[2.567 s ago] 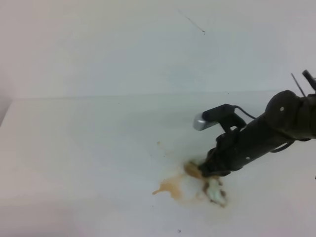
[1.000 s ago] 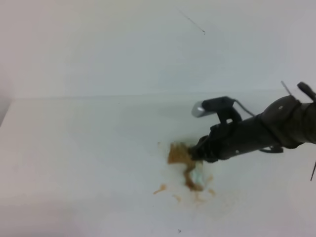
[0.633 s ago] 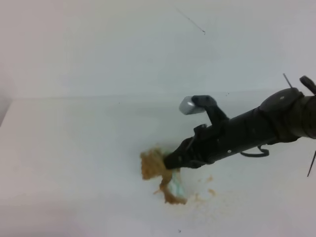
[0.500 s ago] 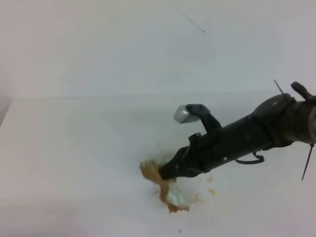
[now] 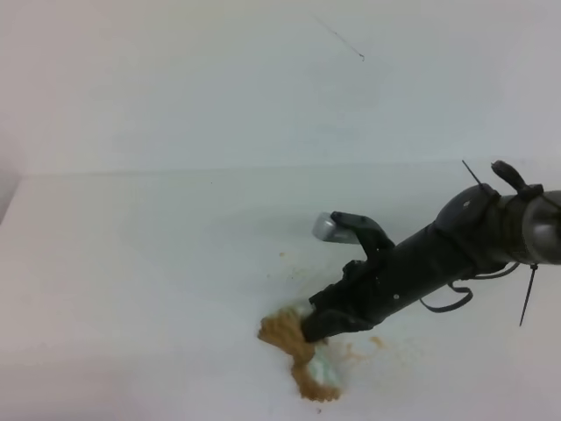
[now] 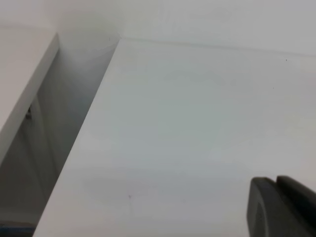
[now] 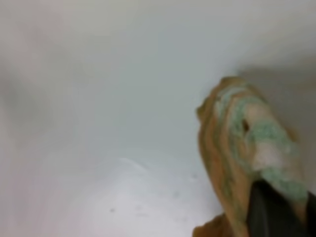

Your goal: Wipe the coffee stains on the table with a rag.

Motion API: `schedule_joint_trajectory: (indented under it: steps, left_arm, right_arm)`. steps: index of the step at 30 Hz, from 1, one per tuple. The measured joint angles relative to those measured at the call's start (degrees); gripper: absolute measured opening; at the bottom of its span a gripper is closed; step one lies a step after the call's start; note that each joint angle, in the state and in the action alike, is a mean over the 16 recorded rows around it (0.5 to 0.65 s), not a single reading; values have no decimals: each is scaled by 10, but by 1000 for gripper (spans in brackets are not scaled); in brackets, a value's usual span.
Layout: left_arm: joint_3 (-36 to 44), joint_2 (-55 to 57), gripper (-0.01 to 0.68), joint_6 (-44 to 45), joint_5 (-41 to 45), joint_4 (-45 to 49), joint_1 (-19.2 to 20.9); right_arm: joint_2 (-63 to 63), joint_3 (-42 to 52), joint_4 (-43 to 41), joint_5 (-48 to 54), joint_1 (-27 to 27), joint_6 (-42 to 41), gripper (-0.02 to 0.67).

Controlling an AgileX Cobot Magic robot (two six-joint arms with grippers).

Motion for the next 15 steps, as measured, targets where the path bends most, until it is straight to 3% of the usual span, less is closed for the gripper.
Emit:
schedule_joint_trajectory:
  steps: [8,15]
  left_arm:
    - [0,0,-1,0,0,0,0]
    - [0,0,-1,0,0,0,0]
  right_arm:
    - [-3,-11,-119,-14,-48,90,0]
    - [-26,-12,-152,-9,-96,68,0]
